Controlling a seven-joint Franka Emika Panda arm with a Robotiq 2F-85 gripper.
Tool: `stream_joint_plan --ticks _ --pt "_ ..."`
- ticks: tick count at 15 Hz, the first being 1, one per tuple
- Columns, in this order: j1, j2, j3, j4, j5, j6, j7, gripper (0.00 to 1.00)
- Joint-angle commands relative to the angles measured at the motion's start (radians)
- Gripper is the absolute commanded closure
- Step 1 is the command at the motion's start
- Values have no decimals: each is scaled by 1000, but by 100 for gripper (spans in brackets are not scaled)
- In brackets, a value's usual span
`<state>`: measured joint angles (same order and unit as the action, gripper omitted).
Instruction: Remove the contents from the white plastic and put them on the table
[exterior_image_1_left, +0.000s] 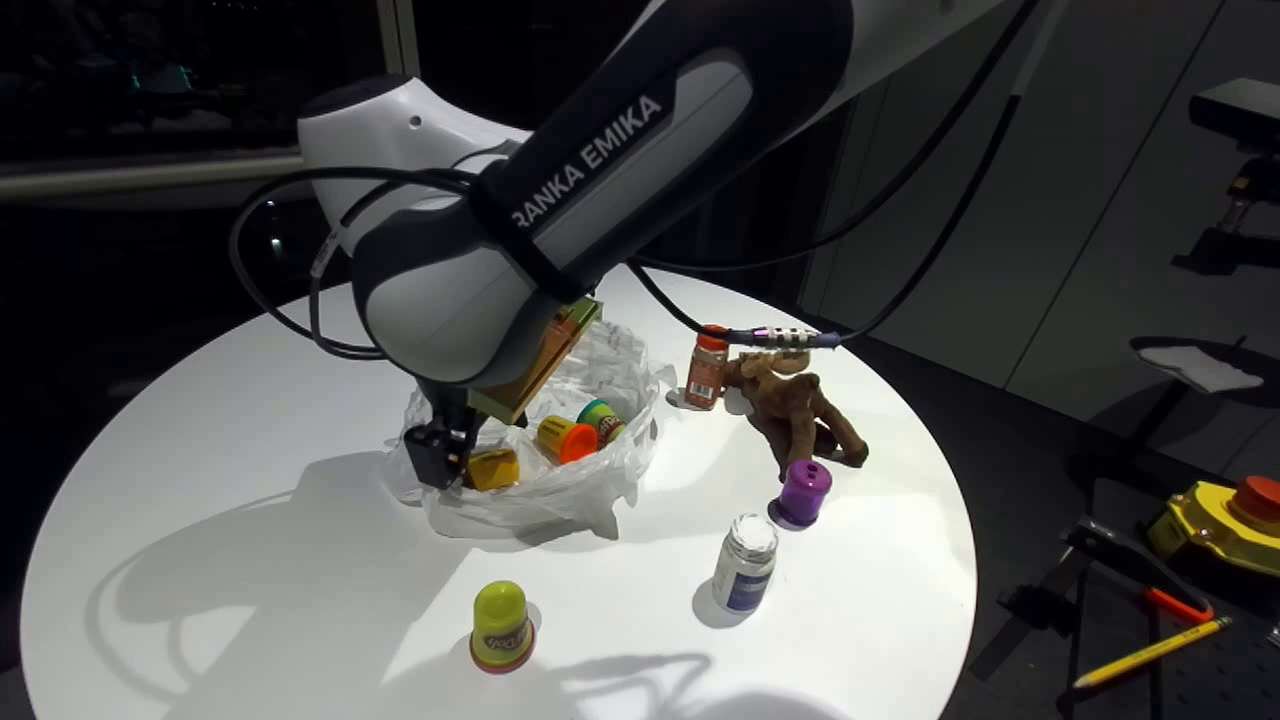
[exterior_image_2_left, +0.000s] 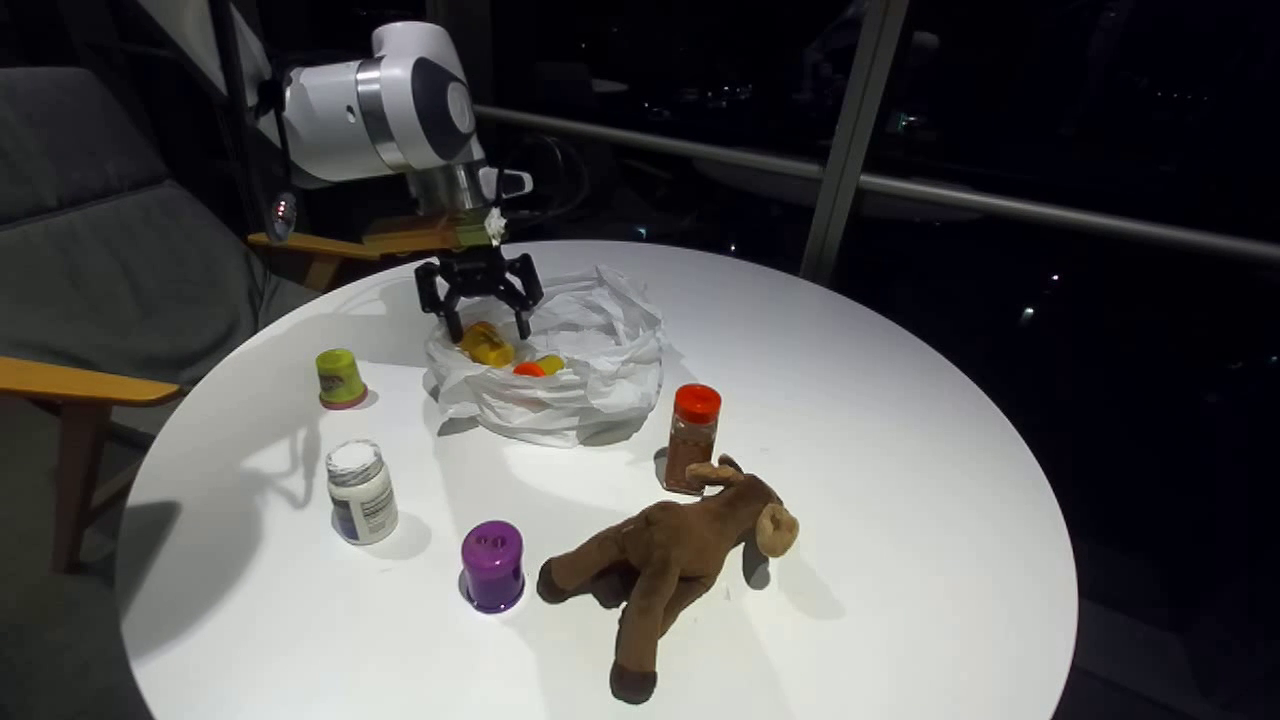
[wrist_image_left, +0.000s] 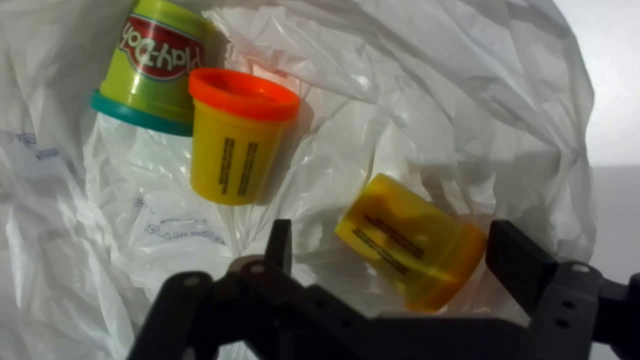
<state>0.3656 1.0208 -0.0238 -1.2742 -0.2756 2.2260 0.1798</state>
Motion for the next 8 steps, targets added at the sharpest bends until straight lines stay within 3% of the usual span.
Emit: stream_joint_plan --ticks 1,8 --pt "-4 20 12 40 -27 7 -82 0" --pt "-34 -32 31 3 -20 14 -184 0"
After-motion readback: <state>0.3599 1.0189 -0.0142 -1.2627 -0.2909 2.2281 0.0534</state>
